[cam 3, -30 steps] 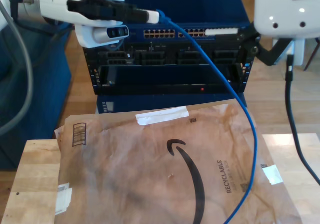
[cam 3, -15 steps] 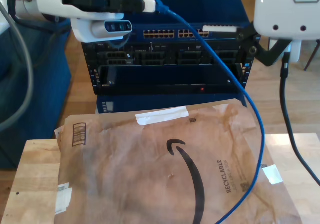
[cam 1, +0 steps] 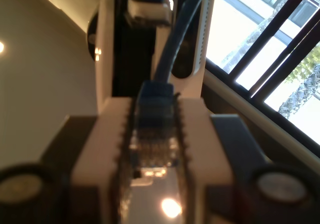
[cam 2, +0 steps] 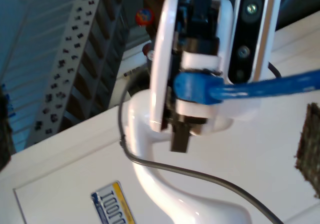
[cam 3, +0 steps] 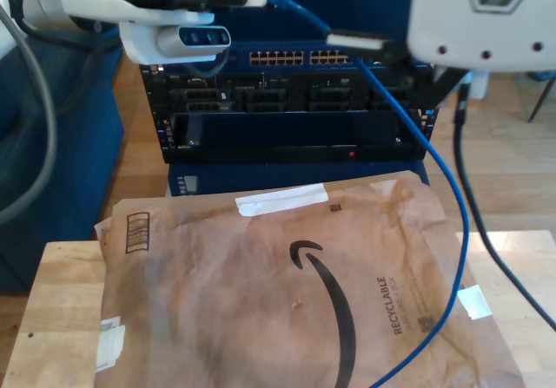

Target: Grab the cable and plug it in

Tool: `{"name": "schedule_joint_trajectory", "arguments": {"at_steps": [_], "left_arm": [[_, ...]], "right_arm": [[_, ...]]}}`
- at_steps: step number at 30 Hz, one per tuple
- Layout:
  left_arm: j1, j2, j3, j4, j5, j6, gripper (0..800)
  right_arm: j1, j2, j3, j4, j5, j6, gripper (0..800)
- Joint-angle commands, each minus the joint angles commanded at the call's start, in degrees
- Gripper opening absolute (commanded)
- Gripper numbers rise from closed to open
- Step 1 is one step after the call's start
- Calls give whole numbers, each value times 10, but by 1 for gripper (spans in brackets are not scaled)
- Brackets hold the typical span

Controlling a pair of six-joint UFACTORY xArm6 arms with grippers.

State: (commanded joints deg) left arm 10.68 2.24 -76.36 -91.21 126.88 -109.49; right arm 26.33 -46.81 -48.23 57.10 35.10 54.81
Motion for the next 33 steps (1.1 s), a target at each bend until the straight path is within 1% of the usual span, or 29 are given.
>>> {"name": "schedule_joint_trajectory", "arguments": {"at_steps": [4, 6, 11, 13, 18, 20, 24, 29, 30, 32, 33], "left_arm": [[1, 0, 1, -12, -1, 0, 3], [1, 0, 1, -12, -1, 0, 3], [1, 0, 2, -13, -1, 0, 3], [1, 1, 3, -13, 0, 0, 3], [1, 2, 4, -13, 3, 1, 3], [1, 2, 4, -13, 13, 1, 5], [2, 2, 4, -15, 14, 1, 5], [4, 5, 4, -31, 15, 1, 7], [4, 5, 4, -31, 15, 1, 7], [4, 6, 4, -31, 15, 1, 7], [4, 6, 4, -30, 15, 1, 7]], "right_arm": [[53, 29, 8, -2, -52, -1, 797], [58, 35, 9, -3, -62, -6, 789], [57, 36, 8, 0, -65, -9, 675], [57, 35, 8, 1, -68, -9, 641], [59, 35, 11, 0, -106, -7, 519], [59, 34, 12, 0, -106, -5, 500], [65, 32, 12, 0, -106, -4, 466], [83, 31, 13, 0, -106, -4, 446], [83, 31, 14, 0, -106, -4, 419], [82, 31, 14, 0, -106, -4, 398], [82, 31, 15, 0, -107, -4, 366]]}}
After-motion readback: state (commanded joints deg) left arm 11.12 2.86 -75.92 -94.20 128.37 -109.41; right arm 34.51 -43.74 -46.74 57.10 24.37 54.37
